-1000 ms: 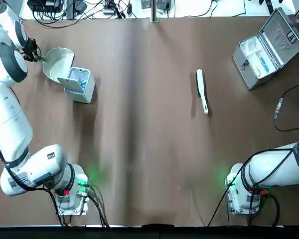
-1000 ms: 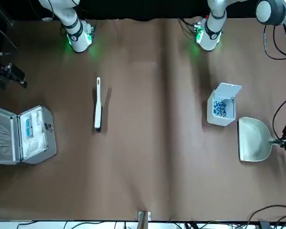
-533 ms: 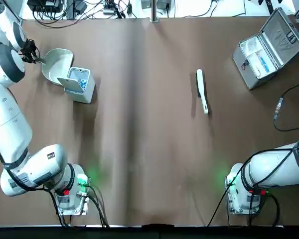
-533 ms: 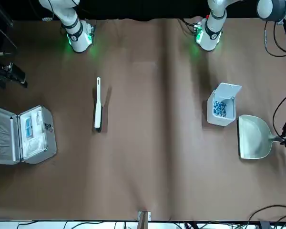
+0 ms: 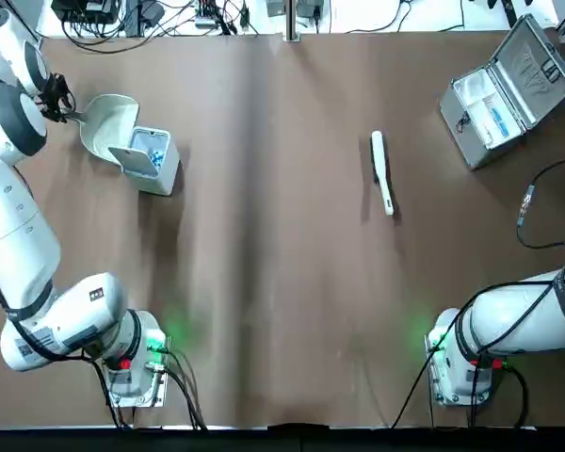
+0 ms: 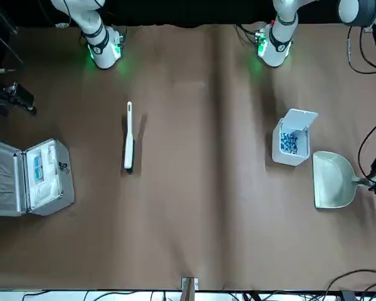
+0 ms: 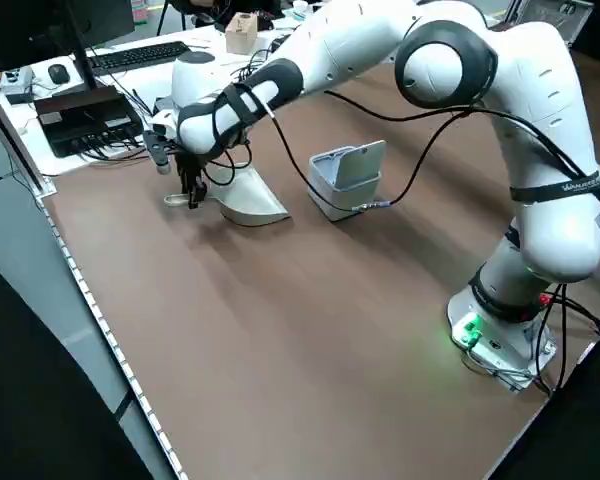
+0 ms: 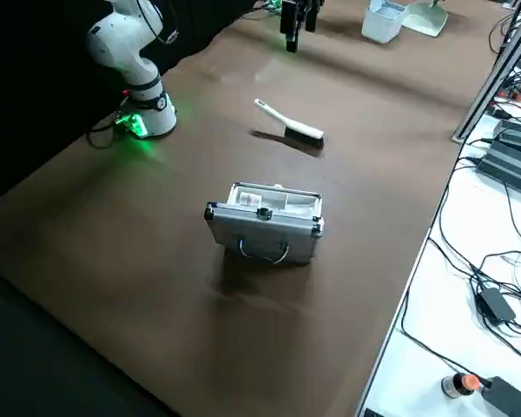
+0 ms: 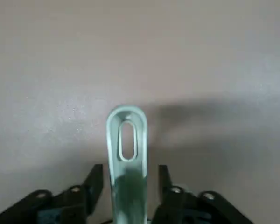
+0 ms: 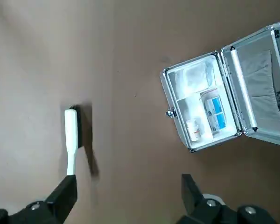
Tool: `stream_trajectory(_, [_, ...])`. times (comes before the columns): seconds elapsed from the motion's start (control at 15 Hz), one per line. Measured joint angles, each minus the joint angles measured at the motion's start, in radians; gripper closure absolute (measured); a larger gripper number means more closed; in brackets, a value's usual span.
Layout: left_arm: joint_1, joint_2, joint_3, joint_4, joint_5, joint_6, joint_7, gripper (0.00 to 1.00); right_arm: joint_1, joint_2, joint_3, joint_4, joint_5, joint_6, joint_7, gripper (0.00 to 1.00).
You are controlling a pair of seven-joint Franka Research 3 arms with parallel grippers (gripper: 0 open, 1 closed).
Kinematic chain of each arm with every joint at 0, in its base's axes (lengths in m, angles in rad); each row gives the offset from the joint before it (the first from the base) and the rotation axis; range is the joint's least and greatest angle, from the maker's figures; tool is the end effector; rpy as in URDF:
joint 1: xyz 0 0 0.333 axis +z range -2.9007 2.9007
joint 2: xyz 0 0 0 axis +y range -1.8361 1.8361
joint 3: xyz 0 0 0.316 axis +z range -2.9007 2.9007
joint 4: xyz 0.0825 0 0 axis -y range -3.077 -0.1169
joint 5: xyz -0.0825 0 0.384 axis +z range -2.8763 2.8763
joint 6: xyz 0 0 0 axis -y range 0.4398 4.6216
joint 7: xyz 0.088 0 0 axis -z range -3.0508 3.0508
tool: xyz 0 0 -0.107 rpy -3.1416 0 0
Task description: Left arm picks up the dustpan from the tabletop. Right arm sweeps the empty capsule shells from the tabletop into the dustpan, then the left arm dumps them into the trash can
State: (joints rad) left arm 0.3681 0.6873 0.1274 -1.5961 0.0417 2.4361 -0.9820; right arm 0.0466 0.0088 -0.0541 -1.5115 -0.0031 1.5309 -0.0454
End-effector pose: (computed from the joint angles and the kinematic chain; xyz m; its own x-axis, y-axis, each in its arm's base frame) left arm 0.6330 0.3269 0.2470 0.1491 0.9727 0.1779 0.9846 -0.1627 0.0646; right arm 0.5537 -0.0043 0.6440 0.9992 0.0378 0.0104 0.0377 -0.9993 0.0041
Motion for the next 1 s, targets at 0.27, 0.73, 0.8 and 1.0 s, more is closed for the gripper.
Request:
stream_trajectory(0.27, [-0.001, -0.041, -0.003, 0.003, 0.001, -0.016, 0.002, 0.04, 0.000, 0.000, 0.000, 0.000, 0.000, 0.000, 0.000, 0.01])
stream_trajectory(0.73, [-0.011, -0.302, -0.061, 0.011, 0.011, -0.346, 0.379, 0.00, -0.001, 0.000, -0.001, 0.000, 0.000, 0.000, 0.000, 0.01])
stream_trajectory(0.8, [-0.014, -0.338, -0.074, 0.011, 0.011, -0.384, 0.449, 0.00, -0.001, 0.000, -0.001, 0.000, 0.000, 0.000, 0.000, 0.01])
stream_trajectory(1.0, [-0.047, -0.420, -0.107, 0.010, 0.010, -0.483, 0.594, 0.00, -0.001, 0.000, -0.001, 0.000, 0.000, 0.000, 0.000, 0.01])
